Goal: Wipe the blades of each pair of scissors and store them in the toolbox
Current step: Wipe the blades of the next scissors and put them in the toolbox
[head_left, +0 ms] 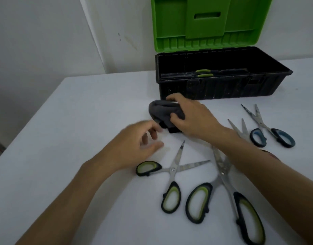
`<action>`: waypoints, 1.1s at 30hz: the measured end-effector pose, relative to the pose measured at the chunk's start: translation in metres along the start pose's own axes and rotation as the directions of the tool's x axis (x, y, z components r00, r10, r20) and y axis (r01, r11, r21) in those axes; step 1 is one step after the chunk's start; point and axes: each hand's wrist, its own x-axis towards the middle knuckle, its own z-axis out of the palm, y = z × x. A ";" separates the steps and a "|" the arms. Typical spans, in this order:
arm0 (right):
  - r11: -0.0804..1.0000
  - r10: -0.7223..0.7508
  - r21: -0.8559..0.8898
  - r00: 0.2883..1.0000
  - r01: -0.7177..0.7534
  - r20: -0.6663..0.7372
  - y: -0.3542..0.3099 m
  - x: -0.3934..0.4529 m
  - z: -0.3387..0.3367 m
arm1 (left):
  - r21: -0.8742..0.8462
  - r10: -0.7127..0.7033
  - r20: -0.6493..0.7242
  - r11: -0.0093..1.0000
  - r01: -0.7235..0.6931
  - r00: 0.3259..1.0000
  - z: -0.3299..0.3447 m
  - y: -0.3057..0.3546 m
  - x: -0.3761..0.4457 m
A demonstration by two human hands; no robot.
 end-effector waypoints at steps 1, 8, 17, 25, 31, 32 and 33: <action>0.999 0.006 0.039 0.999 -0.005 -0.033 0.000 -0.002 -0.003 | 0.022 0.008 0.110 1.000 -0.010 0.994 0.001 0.000 -0.009; 0.853 0.247 0.488 0.967 -0.183 -0.069 0.004 -0.010 -0.021 | 0.224 0.088 0.276 0.962 -0.153 0.957 -0.003 0.007 -0.016; 0.126 0.456 0.948 0.866 -0.291 0.205 0.003 -0.012 -0.053 | 0.032 -0.038 0.216 0.999 0.031 0.976 -0.010 -0.002 -0.009; 0.219 0.331 0.955 0.936 -0.201 0.121 0.019 -0.011 -0.061 | -0.324 -0.188 -0.014 0.930 0.173 0.982 -0.014 -0.020 0.007; 0.471 0.285 0.875 0.958 -0.111 -0.031 0.021 -0.010 -0.053 | -0.653 -0.401 -0.036 0.703 0.282 0.915 -0.004 -0.010 0.028; 0.504 0.281 0.858 0.958 -0.102 -0.051 0.018 -0.010 -0.051 | -0.665 -0.406 -0.034 0.691 0.282 0.913 -0.001 -0.007 0.032; 0.548 0.276 0.831 0.958 -0.095 -0.073 0.017 -0.008 -0.047 | -0.668 -0.406 -0.041 0.691 0.277 0.913 0.002 -0.005 0.036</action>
